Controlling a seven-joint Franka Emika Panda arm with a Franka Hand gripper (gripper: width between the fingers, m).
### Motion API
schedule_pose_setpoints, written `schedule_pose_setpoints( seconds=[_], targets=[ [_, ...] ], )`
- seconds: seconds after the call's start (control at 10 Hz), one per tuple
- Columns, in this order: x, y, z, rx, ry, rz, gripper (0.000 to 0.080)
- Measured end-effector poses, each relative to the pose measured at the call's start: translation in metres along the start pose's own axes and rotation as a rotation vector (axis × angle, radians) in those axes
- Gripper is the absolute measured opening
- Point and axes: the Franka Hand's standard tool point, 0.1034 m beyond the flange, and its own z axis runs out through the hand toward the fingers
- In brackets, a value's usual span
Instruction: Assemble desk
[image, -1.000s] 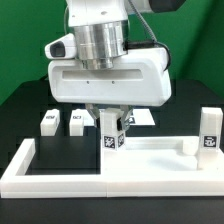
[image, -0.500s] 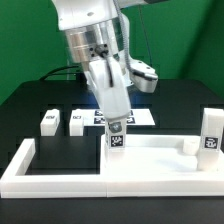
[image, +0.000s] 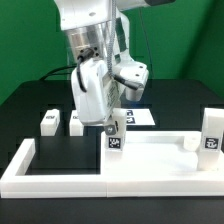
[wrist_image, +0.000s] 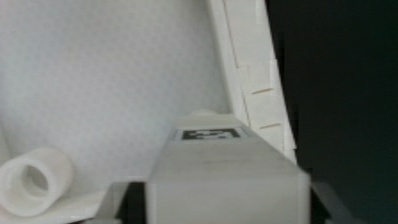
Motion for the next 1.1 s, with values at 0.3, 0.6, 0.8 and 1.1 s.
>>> schedule_pose_setpoints(
  seconds=[0.3, 0.6, 0.8, 1.1],
  targets=[
    [0.000, 0.000, 0.001, -0.001, 0.000, 0.014, 0.0539],
    [-0.013, -0.003, -0.021, 0.028, -0.017, -0.006, 0.0639],
    [-0.043, 0.000, -0.044, 0.040, -0.042, -0.032, 0.0648],
    [-0.039, 0.000, -0.039, 0.041, -0.037, -0.035, 0.0648]
  ],
)
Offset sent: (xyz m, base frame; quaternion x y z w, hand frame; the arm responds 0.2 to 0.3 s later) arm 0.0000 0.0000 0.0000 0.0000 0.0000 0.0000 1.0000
